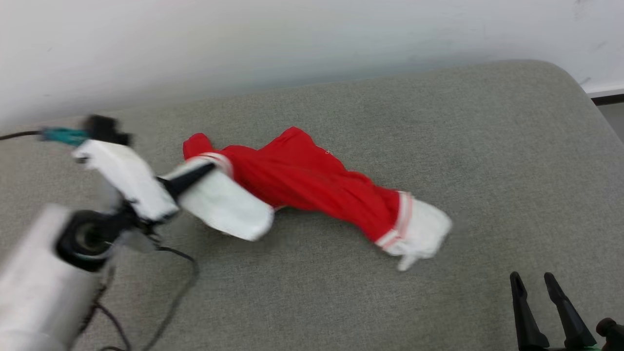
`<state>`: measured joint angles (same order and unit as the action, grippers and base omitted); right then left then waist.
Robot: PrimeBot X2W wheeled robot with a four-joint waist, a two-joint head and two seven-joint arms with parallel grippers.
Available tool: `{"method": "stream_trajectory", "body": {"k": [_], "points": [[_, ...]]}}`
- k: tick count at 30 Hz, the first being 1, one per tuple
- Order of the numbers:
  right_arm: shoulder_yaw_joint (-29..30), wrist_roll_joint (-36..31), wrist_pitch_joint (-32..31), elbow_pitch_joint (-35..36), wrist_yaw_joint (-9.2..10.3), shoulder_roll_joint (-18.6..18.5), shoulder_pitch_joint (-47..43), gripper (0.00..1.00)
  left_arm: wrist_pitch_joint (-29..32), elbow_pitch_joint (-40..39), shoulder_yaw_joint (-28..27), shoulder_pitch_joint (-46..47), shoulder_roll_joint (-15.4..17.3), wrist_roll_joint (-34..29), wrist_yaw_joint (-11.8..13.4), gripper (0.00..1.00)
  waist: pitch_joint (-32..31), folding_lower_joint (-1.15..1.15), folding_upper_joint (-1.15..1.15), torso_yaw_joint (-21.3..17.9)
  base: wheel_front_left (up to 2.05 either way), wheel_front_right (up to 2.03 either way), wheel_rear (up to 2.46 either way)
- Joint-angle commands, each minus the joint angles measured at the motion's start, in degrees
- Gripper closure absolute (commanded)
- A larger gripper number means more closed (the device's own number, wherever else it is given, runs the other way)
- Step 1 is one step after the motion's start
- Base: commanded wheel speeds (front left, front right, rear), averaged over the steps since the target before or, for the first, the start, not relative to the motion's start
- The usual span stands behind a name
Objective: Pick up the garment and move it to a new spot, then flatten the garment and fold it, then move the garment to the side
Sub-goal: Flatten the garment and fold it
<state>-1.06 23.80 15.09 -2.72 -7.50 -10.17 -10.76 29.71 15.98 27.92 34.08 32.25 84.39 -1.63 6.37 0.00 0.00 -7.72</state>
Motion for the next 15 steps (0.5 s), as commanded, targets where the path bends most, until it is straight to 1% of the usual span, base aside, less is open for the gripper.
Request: {"method": "stream_trajectory", "body": {"k": [1, 3, 5, 6, 7, 8, 10, 12, 13, 14, 15], "points": [[-0.2, 0.46, 0.1, -0.27, 0.02, 0.12, 0.09, 0.0, 0.32, 1.46, -1.02, -0.28, 0.72, 1.09, 1.14, 1.0, 0.02, 0.0, 0.0, -0.18, 0.0, 0.0, 0.0], [-0.54, 0.41, 0.1, -0.43, 0.02, -0.02, 0.58, 0.0, 0.06, 4.66, -3.65, -0.37, 2.72, 2.72, 3.1, 1.0, 0.19, 0.0, 0.0, -0.52, 0.0, 0.0, 0.0], [-0.59, 0.53, 0.1, -0.57, 0.02, -0.17, 0.93, 0.0, 1.28, 8.4, -4.47, -1.9, 4.51, 3.6, 5.54, 1.0, 0.38, 0.0, 0.0, -0.76, 0.0, 0.0, 0.0], [-0.4, 0.58, 0.1, -0.55, 0.02, -0.23, 1.06, 0.0, 2.13, 10.15, -4.53, -2.53, 5.08, 4.01, 6.37, 1.0, 0.46, 0.0, 0.0, -0.82, 0.0, 0.0, 0.0], [-0.26, 0.6, 0.1, -0.66, 0.02, -0.31, 1.13, 0.0, 3.65, 12.65, -4.54, -3.62, 5.86, 4.9, 7.97, 1.0, 0.61, 0.0, 0.0, -0.89, 0.0, 0.0, 0.0], [-0.19, 0.58, 0.1, -0.7, 0.02, -0.35, 1.16, 0.0, 3.86, 13.73, -4.47, -4.23, 6.33, 4.82, 8.43, 1.0, 0.66, 0.0, 0.0, -0.91, 0.0, 0.0, 0.0], [-0.12, 0.63, 0.1, -0.76, 0.02, -0.39, 1.19, 0.0, 2.68, 16.49, -5.27, -5.52, 6.09, 5.32, 9.75, 1.0, 0.68, 0.0, 0.0, -0.8, 0.0, 0.0, 0.0], [-0.55, 0.61, 0.1, -0.91, 0.02, -0.49, 1.37, 0.0, 1.04, 18.88, -5.19, -6.56, 6.02, 4.52, 10.39, 1.0, 0.66, 0.0, 0.0, -0.76, 0.0, 0.0, 0.0], [-0.58, 0.63, 0.1, -0.93, 0.02, -0.52, 1.48, 0.0, 0.25, 20.01, -5.06, -6.85, 5.83, 4.05, 10.6, 0.58, 0.61, 0.0, 0.0, -0.66, 0.0, 0.0, 0.0], [-0.6, 0.72, 0.1, -1.0, 0.02, -0.49, 1.56, 0.0, -0.33, 21.0, -5.01, -6.89, 5.56, 3.9, 10.83, 0.0, 0.55, 0.0, 0.0, -0.54, 0.0, 0.0, 0.0], [-0.68, 0.8, 0.1, -1.06, 0.02, -0.5, 1.55, 0.0, -0.71, 21.96, -4.97, -6.86, 5.29, 3.75, 10.87, 0.0, 0.48, 0.0, 0.0, -0.4, 0.0, 0.0, 0.0]]}}
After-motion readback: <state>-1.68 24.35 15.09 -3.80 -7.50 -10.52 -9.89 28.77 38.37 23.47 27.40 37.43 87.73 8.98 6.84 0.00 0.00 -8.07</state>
